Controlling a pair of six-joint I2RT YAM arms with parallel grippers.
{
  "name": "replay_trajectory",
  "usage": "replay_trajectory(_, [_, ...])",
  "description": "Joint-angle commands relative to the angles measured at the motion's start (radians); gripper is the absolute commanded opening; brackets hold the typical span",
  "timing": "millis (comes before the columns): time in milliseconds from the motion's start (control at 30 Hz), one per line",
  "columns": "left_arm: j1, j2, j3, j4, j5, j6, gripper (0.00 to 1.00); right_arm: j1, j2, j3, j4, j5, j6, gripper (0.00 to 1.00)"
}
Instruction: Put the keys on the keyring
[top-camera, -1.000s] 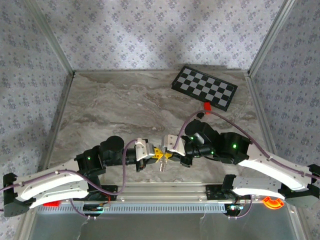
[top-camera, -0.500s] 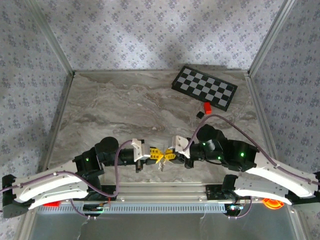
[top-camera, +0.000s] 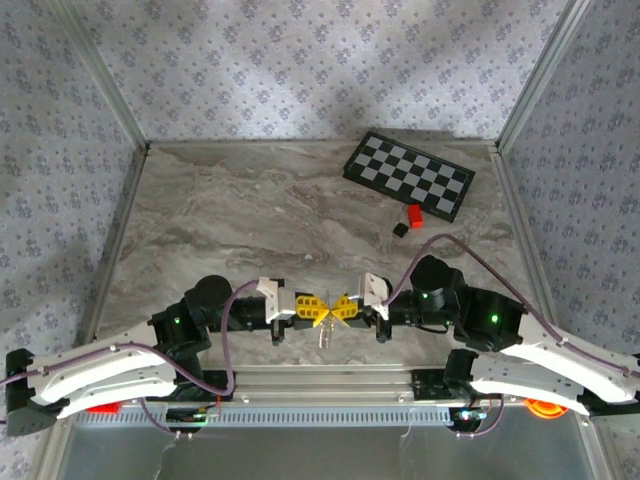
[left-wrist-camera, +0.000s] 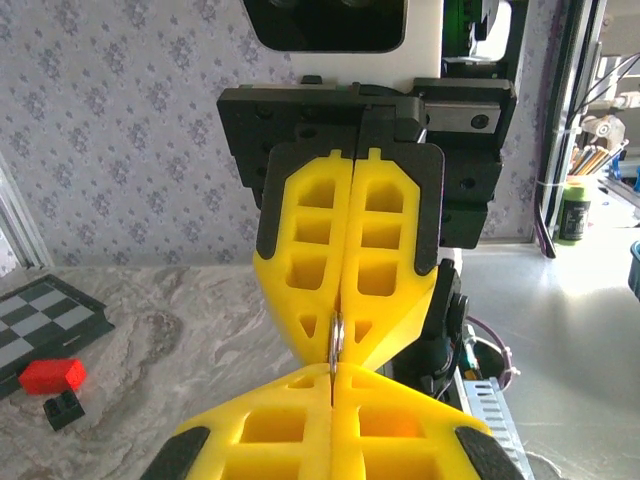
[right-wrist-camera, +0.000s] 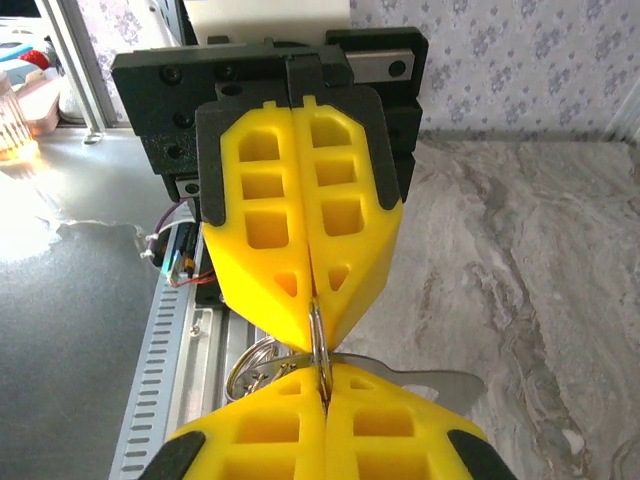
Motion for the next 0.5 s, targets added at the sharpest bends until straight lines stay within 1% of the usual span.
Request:
replay_trajectory(0, [-0.004, -0.015, 0.009, 0.025, 0.001, -0.006, 0.00, -0.006, -0.017, 0.007, 0.018, 0.011, -0.009, 0.00])
replay_trajectory(67, [-0.004, -0.014, 0.030, -0.057, -0.056, 0.012, 0.01, -0.008, -0.007, 0.029, -0.009, 0.034, -0.017, 0.00])
replay_trajectory(167, [-0.005, -0.016, 0.058, -0.174, -0.122, 0.047, 0.16, -0.009, 0.031, 0.085, -0.094, 0.084, -0.017, 0.00])
replay_trajectory(200, [-0.005, -0.019, 0.063, -0.196, -0.129, 0.055, 0.18, -0.009, 0.053, 0.111, -0.134, 0.096, -0.034, 0.00])
replay_trajectory(333, [-0.005, -0.021, 0.085, -0.260, -0.130, 0.068, 0.20, 0.003, 0.132, 0.189, -0.255, 0.124, -0.076, 0.00])
replay_trajectory(467, [-0.004, -0.012, 0.097, -0.286, -0.131, 0.074, 0.24, 0.028, 0.193, 0.242, -0.317, 0.155, -0.103, 0.00])
